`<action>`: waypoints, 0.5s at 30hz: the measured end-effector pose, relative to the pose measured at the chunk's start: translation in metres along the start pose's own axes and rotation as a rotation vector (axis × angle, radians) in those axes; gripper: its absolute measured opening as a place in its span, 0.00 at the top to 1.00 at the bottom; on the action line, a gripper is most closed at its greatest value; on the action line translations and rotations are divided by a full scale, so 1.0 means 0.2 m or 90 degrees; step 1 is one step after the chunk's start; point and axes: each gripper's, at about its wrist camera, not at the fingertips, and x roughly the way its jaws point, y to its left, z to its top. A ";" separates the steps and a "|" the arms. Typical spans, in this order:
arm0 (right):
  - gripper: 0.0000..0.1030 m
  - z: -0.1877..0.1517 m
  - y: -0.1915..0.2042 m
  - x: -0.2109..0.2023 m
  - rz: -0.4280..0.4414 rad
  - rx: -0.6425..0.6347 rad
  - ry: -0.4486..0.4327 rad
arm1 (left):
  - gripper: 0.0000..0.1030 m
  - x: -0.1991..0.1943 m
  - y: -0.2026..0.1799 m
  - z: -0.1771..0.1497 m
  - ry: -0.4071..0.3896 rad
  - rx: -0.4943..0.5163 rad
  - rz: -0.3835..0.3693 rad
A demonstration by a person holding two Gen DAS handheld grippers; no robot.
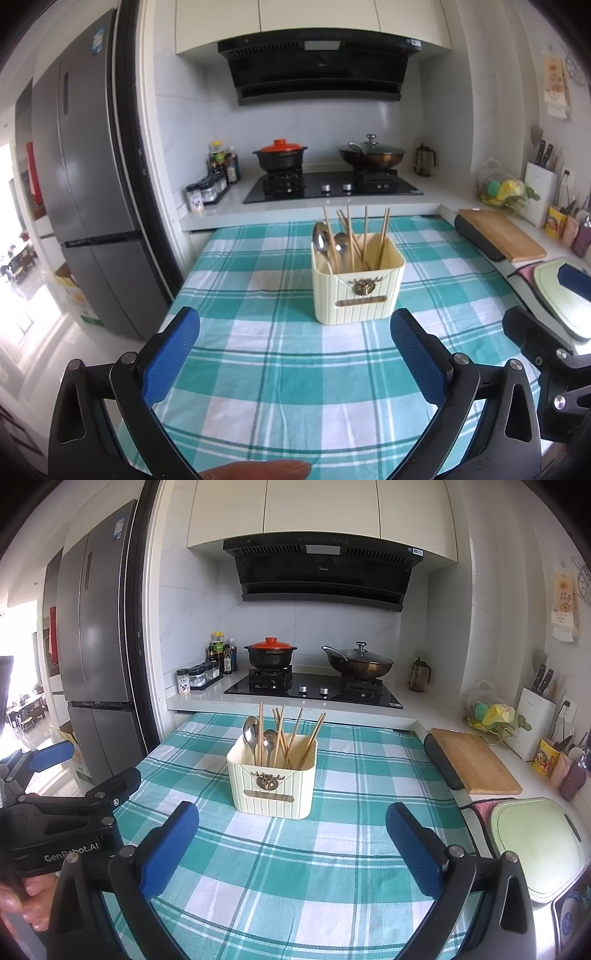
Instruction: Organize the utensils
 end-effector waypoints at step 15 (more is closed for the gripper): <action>0.00 0.00 0.00 -0.01 -0.001 0.000 0.001 | 0.00 0.00 -0.01 0.00 0.002 -0.001 -0.006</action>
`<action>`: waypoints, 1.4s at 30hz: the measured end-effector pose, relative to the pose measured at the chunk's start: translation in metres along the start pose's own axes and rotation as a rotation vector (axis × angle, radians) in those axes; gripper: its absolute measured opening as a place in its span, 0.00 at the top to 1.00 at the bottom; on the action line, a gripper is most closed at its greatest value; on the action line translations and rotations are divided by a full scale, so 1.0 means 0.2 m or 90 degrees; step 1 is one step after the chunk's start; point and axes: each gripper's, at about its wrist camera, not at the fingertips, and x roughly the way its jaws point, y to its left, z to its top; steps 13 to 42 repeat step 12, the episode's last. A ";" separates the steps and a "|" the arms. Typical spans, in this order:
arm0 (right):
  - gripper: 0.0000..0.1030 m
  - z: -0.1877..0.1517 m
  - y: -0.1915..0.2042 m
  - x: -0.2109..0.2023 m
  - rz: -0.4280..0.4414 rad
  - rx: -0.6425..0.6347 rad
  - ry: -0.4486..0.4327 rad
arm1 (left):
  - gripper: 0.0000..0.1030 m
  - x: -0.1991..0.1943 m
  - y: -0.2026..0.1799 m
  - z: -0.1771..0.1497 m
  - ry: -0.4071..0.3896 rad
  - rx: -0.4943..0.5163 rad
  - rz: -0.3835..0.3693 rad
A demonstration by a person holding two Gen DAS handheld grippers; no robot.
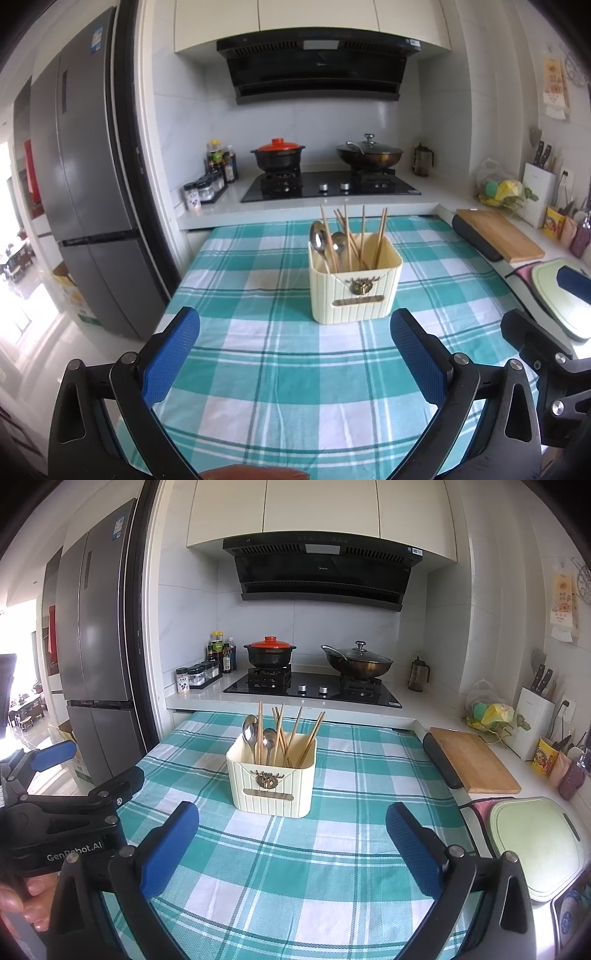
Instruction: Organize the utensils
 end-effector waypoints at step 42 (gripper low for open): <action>0.00 -0.03 0.00 0.05 -0.003 0.008 0.015 | 0.00 0.03 -0.01 -0.03 0.002 0.007 -0.015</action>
